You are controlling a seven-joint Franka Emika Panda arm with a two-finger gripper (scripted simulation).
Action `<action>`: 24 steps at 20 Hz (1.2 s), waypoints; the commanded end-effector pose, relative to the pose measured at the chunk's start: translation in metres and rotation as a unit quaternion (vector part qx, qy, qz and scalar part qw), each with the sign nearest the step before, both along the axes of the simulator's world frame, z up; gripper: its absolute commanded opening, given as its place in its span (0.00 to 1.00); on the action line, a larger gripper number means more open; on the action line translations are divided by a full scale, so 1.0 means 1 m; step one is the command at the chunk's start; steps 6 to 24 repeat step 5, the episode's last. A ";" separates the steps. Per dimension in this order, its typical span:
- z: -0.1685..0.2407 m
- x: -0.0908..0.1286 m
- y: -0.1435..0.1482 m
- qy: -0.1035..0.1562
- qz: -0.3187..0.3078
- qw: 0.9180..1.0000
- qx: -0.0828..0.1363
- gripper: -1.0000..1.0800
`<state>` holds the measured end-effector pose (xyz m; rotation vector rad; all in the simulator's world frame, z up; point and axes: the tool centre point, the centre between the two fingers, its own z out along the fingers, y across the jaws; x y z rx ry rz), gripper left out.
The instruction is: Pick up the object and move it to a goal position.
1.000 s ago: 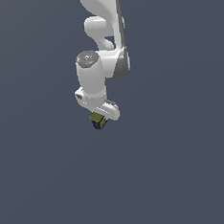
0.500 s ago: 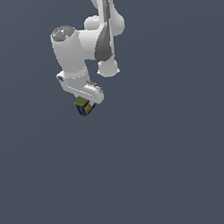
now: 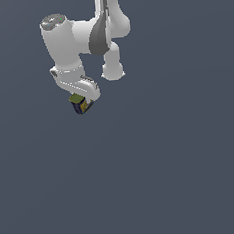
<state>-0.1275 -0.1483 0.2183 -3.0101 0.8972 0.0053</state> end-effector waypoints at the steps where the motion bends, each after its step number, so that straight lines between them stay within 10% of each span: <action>1: 0.003 0.000 -0.001 -0.002 0.001 1.000 -0.001 0.00; 24: 0.001 0.003 0.001 -0.002 0.001 1.000 -0.001 0.00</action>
